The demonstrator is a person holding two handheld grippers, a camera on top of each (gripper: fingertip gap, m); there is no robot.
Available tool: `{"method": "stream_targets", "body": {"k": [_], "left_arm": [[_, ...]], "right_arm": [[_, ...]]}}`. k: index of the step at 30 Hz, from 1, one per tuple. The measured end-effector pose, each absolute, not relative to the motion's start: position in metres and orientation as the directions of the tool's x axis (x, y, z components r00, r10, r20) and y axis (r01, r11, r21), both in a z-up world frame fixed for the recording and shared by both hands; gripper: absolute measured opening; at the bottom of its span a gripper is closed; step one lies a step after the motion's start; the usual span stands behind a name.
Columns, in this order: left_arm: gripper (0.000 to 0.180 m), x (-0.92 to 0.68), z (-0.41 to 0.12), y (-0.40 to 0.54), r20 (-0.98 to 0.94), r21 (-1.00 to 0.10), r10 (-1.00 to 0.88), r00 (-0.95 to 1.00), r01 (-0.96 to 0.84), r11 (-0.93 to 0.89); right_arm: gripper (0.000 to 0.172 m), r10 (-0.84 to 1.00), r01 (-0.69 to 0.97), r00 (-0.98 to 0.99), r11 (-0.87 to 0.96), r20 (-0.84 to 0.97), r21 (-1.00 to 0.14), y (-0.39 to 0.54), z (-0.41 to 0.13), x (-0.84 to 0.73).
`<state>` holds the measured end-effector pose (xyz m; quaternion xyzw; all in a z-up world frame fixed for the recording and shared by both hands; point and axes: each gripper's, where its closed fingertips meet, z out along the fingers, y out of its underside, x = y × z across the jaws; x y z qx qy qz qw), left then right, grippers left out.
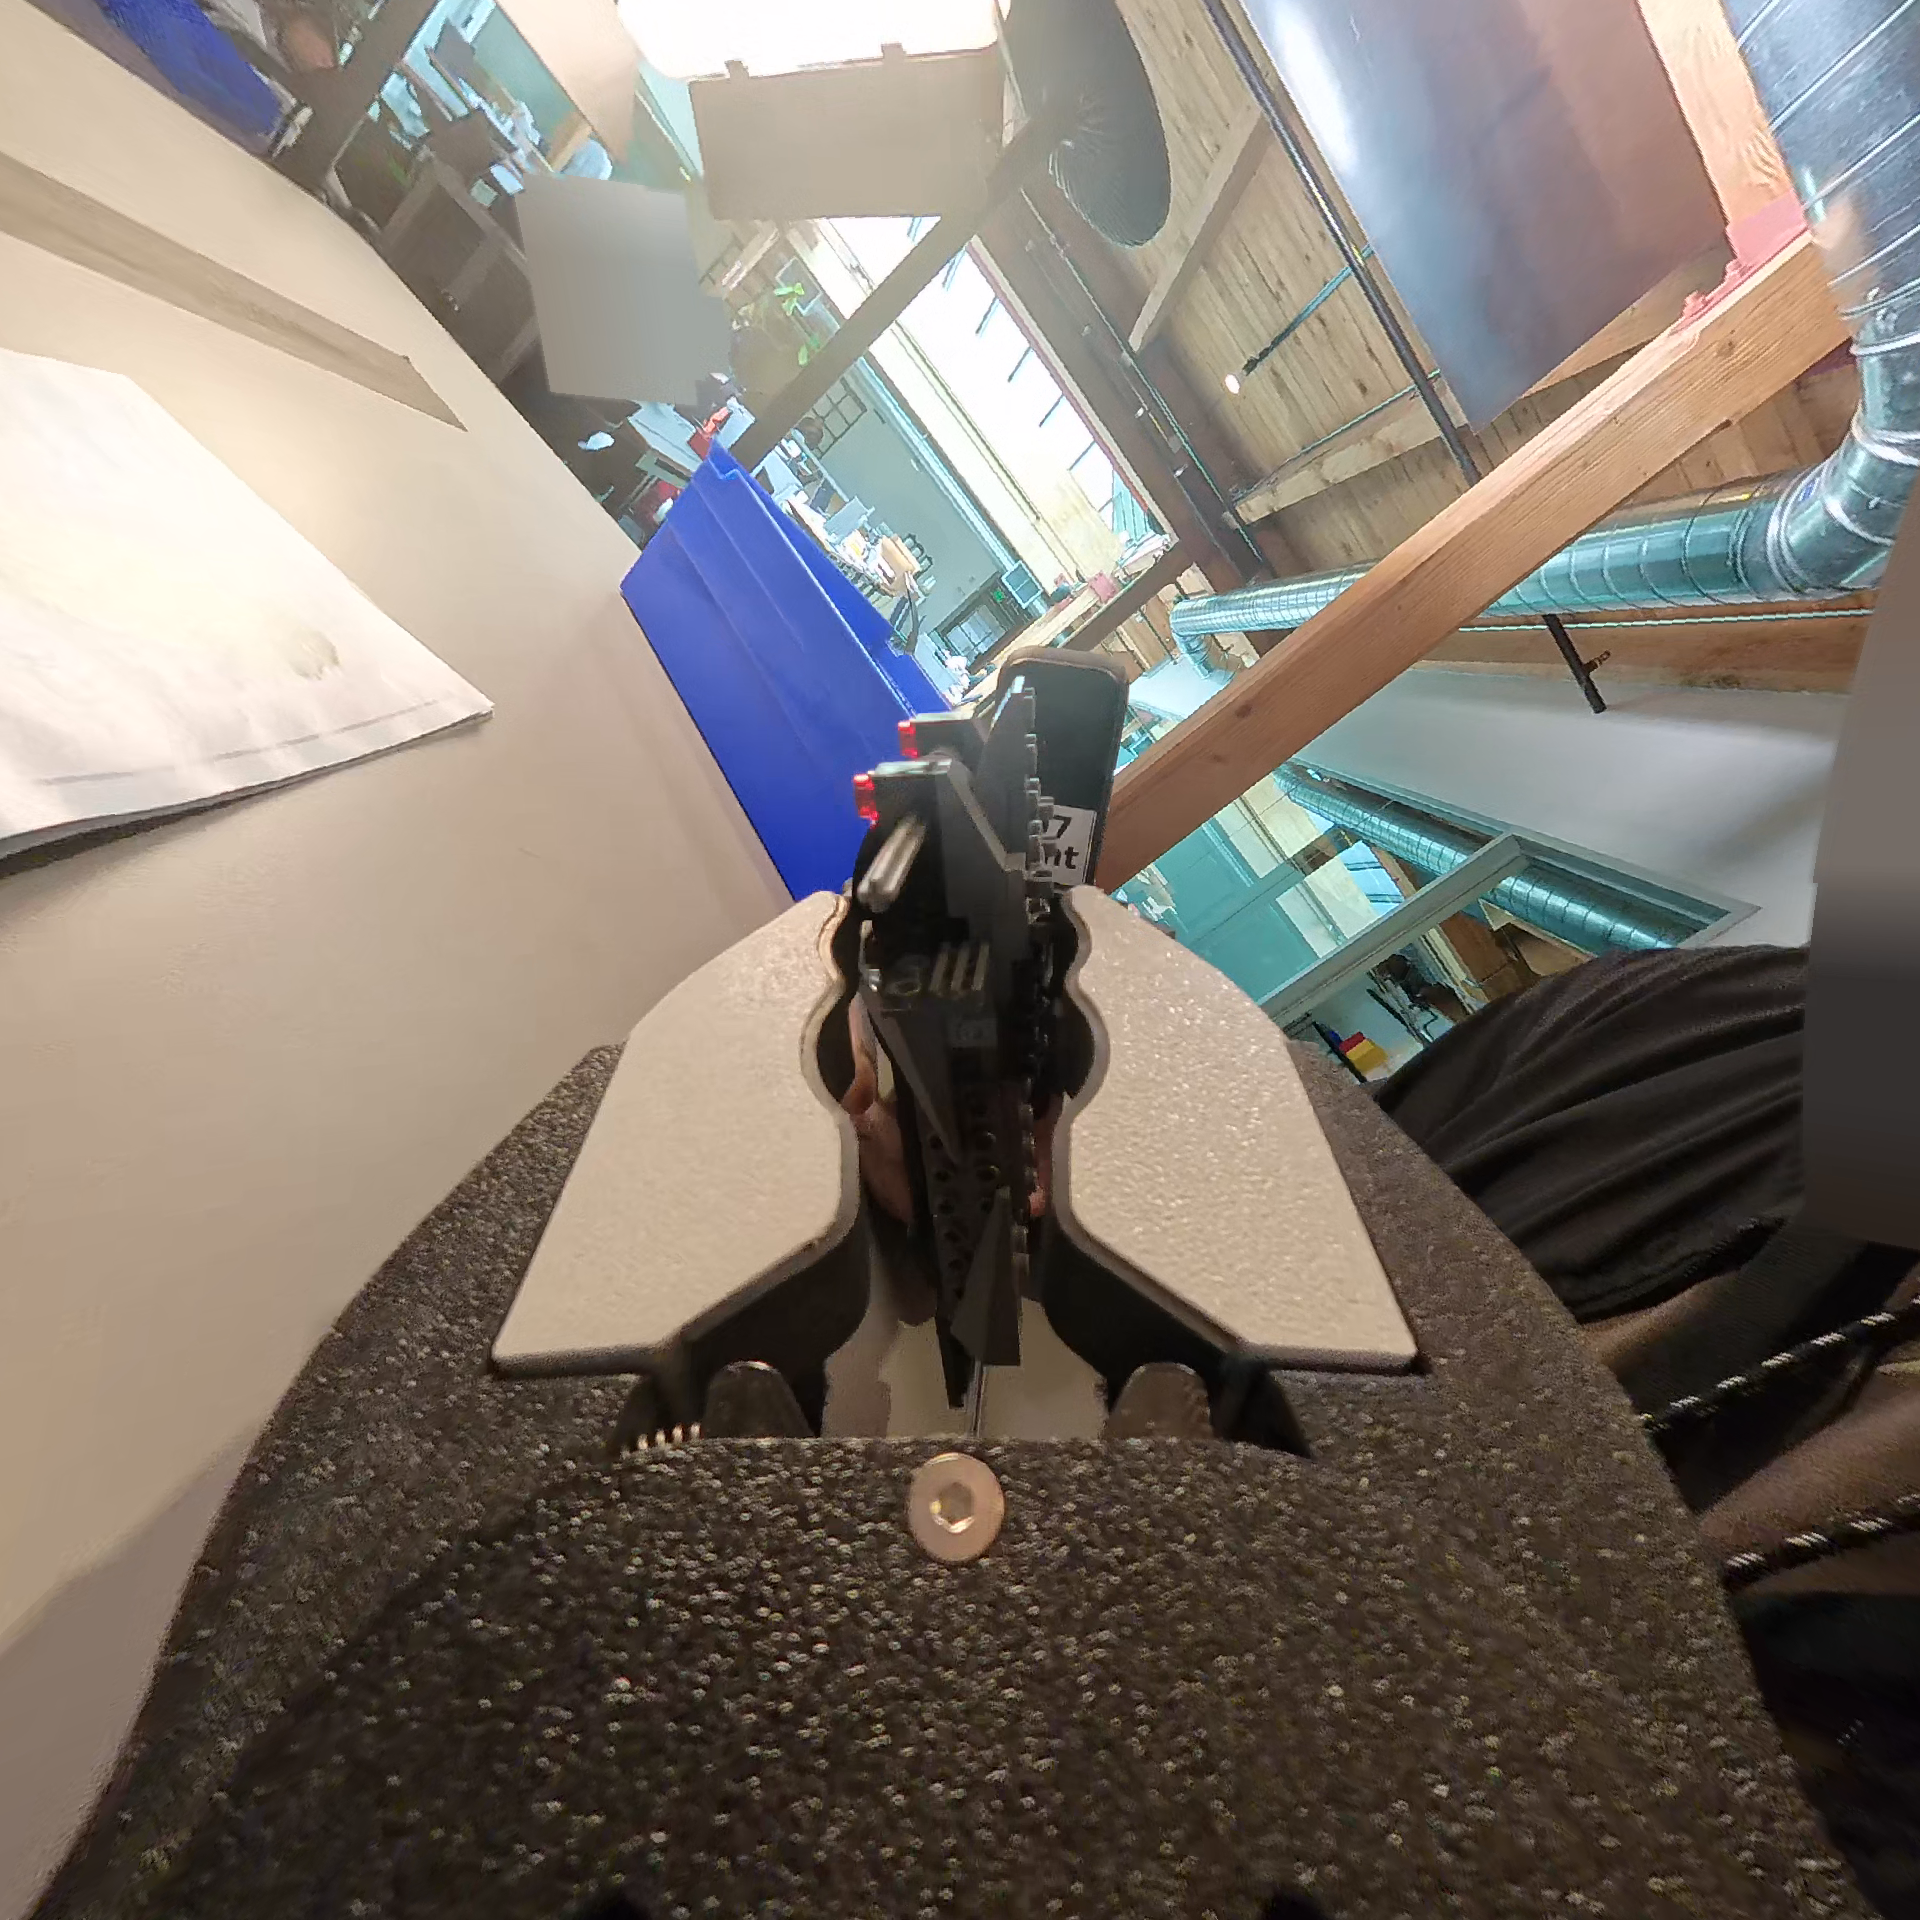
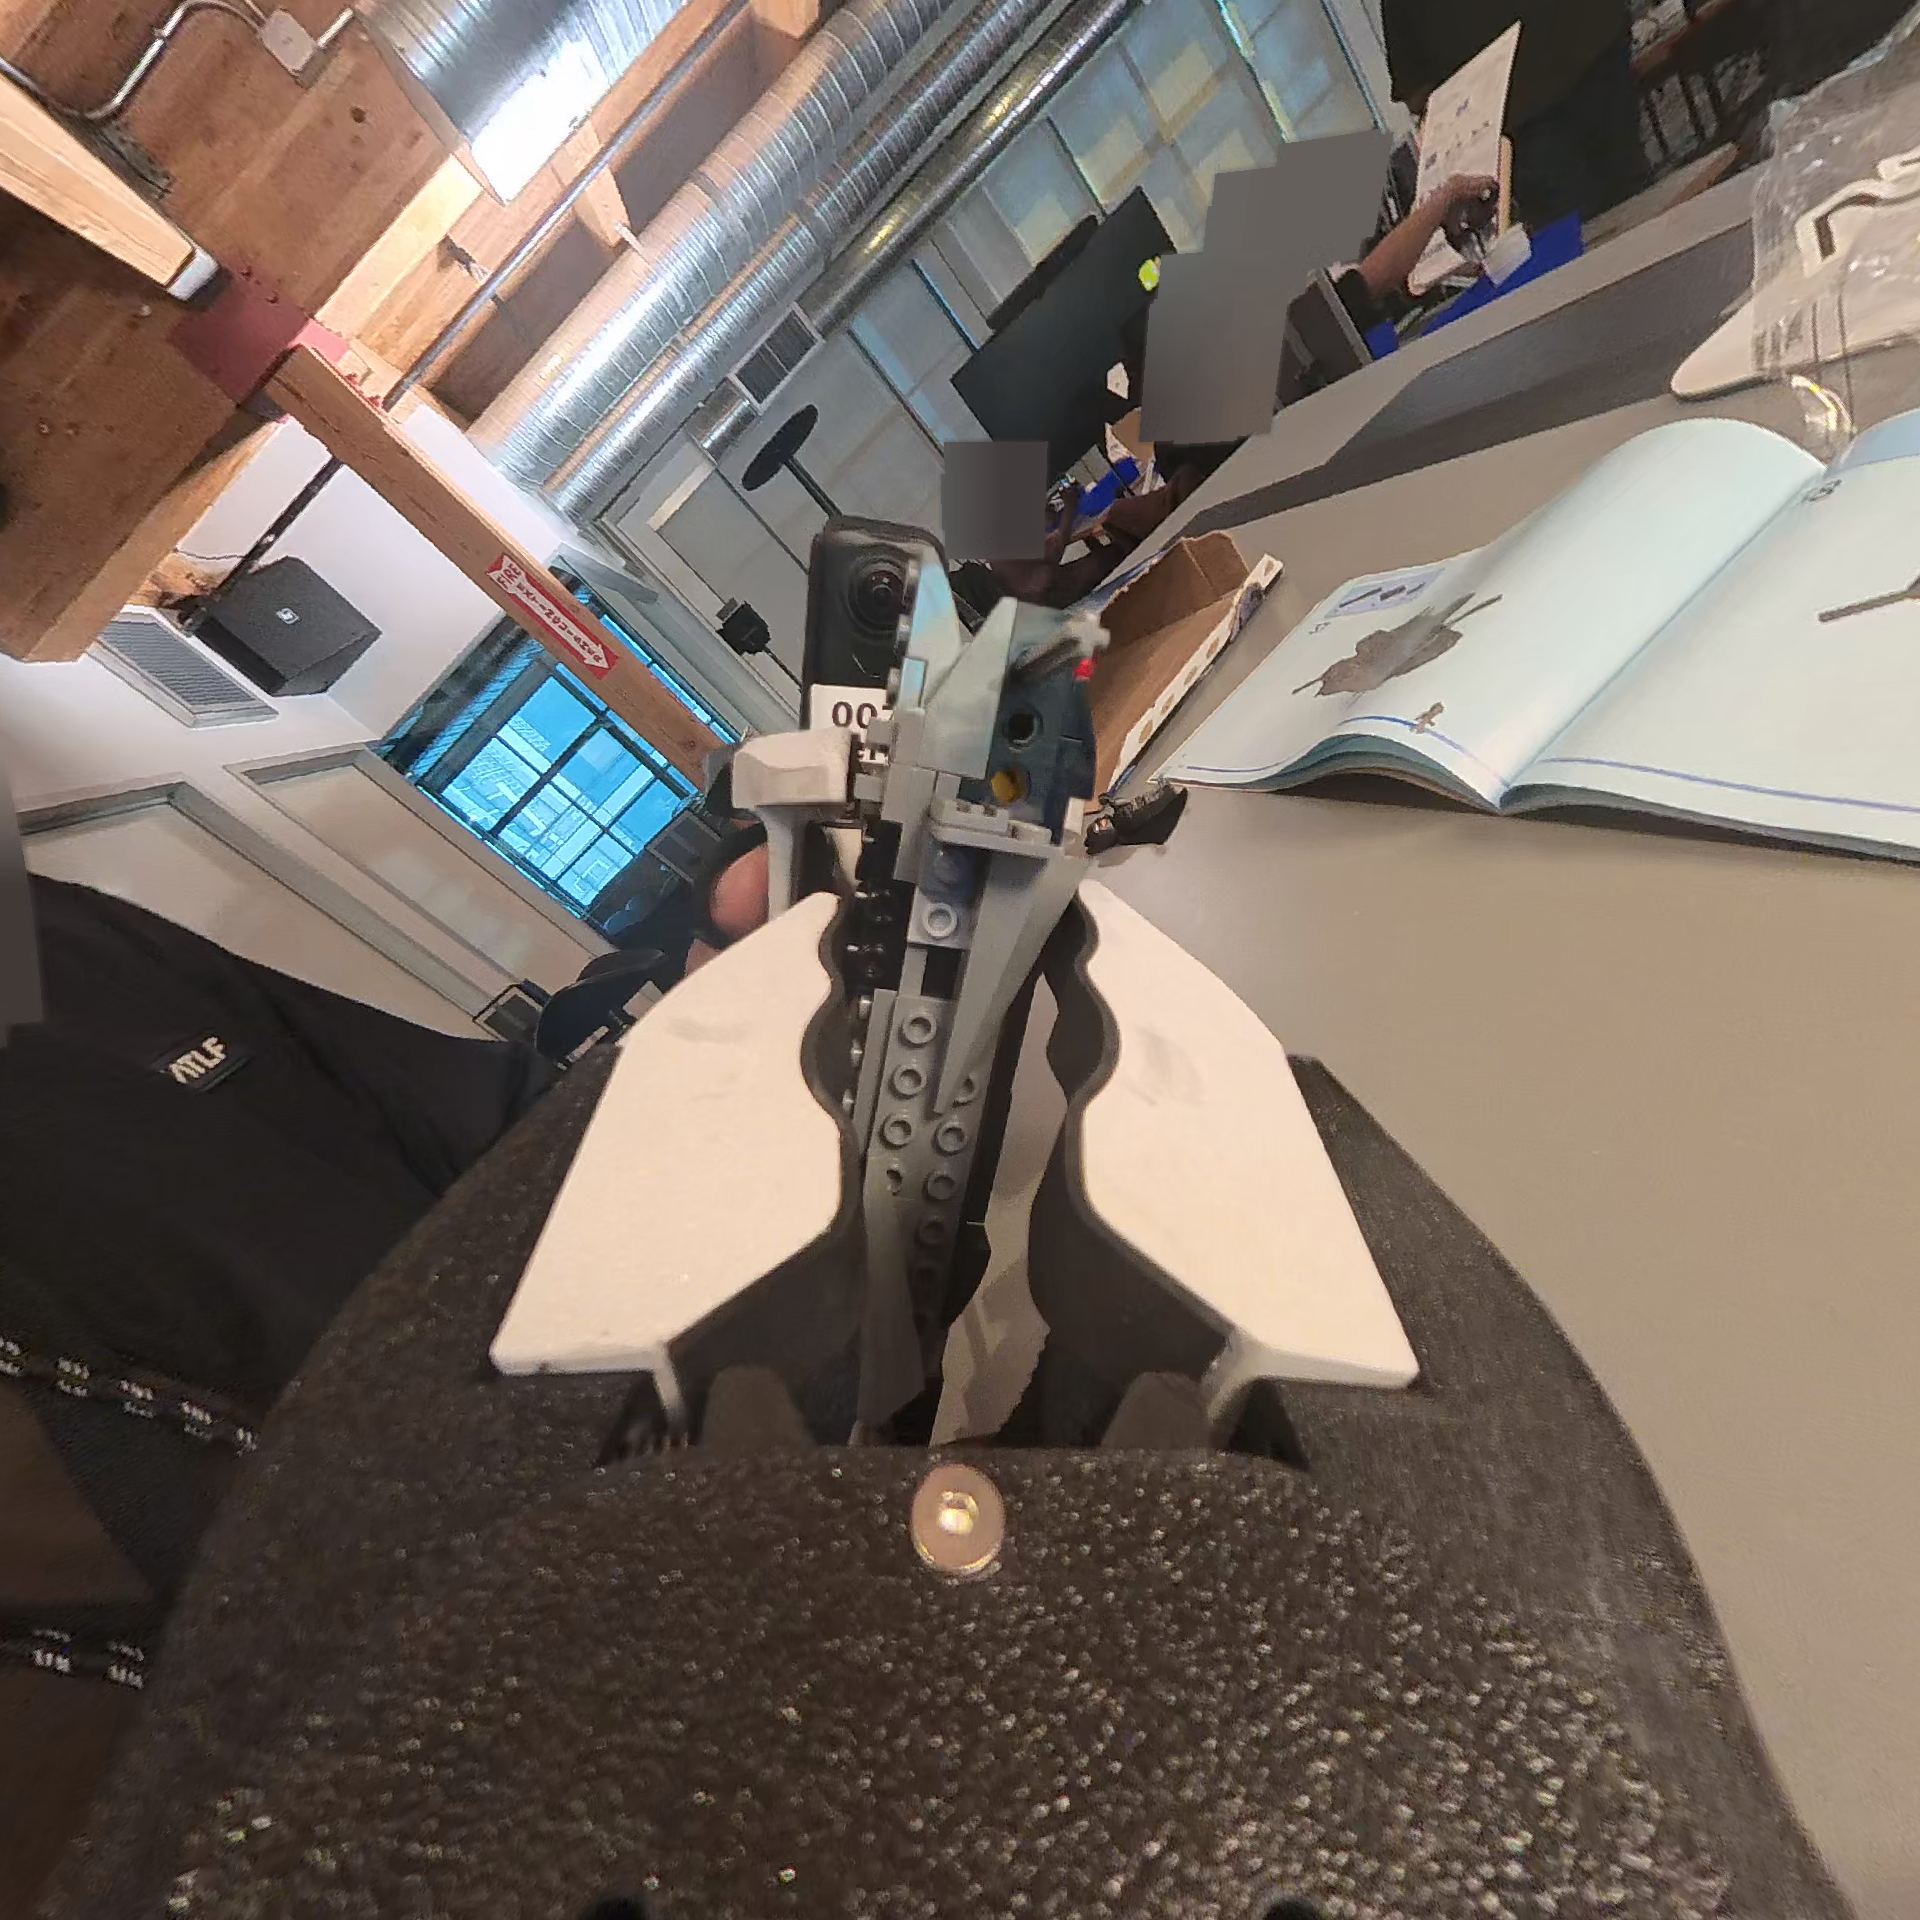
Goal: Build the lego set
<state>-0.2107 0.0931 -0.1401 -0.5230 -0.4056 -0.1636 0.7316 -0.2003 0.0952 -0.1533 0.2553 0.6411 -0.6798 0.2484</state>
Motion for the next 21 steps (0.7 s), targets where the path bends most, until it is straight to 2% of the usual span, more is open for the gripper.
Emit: {"method": "stream_targets", "body": {"k": [2, 6, 8, 14, 18, 21], "left_arm": [[0.042, -0.213, -0.147, 0.093, 0.793, -0.602, 0.184, 0.581, 0.701, 0.383], [0.078, -0.214, -0.171, 0.087, 0.808, -0.585, 0.281, 0.519, 0.766, 0.266], [0.081, -0.221, -0.172, 0.076, 0.786, -0.611, 0.334, 0.521, 0.74, 0.283], [0.088, -0.243, -0.142, 0.039, 0.66, -0.751, 0.466, 0.59, 0.502, 0.429], [0.093, -0.249, -0.119, 0.018, 0.561, -0.809, 0.542, 0.626, 0.276, 0.518], [0.095, -0.248, -0.111, 0.009, 0.465, -0.856, 0.621, 0.63, 0.14, 0.498]], "right_arm": [[0.035, 0.022, 0.689, -0.723, -0.046, -0.691, -0.723, 0.097, -0.158, -0.205], [0.035, 0.122, 0.731, -0.674, -0.032, -0.729, -0.681, 0.104, -0.171, -0.219], [0.035, 0.199, 0.751, -0.648, 0.002, -0.735, -0.661, 0.107, -0.184, -0.225], [0.036, 0.376, 0.821, -0.554, 0.095, -0.743, -0.563, 0.109, -0.219, -0.23], [0.036, 0.414, 0.851, -0.508, 0.103, -0.755, -0.516, 0.108, -0.228, -0.231], [0.036, 0.418, 0.856, -0.496, 0.09, -0.761, -0.508, 0.109, -0.228, -0.231]]}}
